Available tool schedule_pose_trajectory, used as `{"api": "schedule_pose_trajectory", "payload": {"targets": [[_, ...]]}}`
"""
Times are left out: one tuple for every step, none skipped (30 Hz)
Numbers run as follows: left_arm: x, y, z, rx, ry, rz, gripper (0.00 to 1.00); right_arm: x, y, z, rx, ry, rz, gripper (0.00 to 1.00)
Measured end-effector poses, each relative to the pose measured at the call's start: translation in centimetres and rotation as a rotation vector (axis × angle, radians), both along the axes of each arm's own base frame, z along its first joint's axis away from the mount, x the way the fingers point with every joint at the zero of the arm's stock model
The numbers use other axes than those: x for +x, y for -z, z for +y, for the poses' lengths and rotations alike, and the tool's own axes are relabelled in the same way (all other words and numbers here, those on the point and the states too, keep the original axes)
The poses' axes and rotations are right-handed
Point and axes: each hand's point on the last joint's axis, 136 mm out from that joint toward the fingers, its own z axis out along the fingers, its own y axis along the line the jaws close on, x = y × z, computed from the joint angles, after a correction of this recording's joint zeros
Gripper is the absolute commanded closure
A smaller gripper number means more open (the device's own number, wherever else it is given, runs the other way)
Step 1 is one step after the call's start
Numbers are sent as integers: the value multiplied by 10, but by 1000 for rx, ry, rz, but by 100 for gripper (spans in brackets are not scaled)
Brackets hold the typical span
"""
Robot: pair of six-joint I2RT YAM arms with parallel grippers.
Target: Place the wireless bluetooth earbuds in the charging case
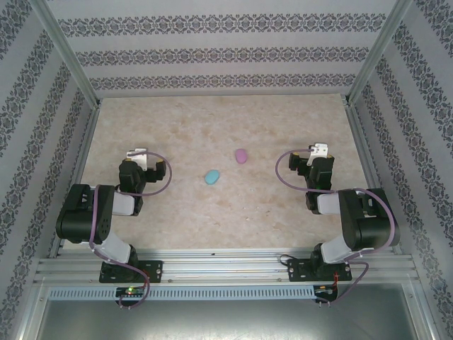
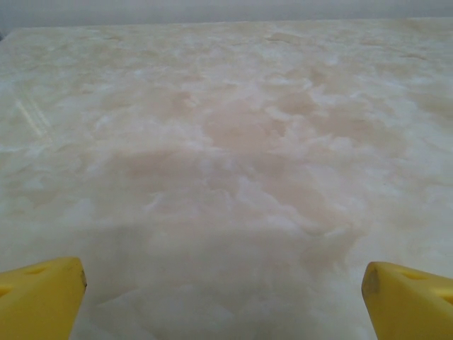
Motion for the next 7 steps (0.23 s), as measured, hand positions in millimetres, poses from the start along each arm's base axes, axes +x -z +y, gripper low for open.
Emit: {"api": "schedule_pose_trajectory", "payload": {"targets": [[-1, 1, -3, 0, 15, -1, 0, 0, 0, 0, -1, 2, 0, 2], [-2, 1, -5, -1, 31, 0, 0, 0, 1, 0, -2, 2, 2, 2], [-3, 1, -7, -3, 41, -1, 0, 0, 1, 0, -4, 1, 5, 2], [-2, 1, -8, -3, 49, -2, 0, -1, 2, 0, -5, 1, 8, 2], [-2, 0, -9, -5, 55, -5, 0, -1, 2, 0, -8, 0, 10, 2], [-2, 0, -10, -6, 60, -8, 0, -1, 2, 0, -9, 0, 11, 2], [-2, 0, -11, -7, 62, -8, 0, -1, 2, 0, -12, -1, 11, 2]]}}
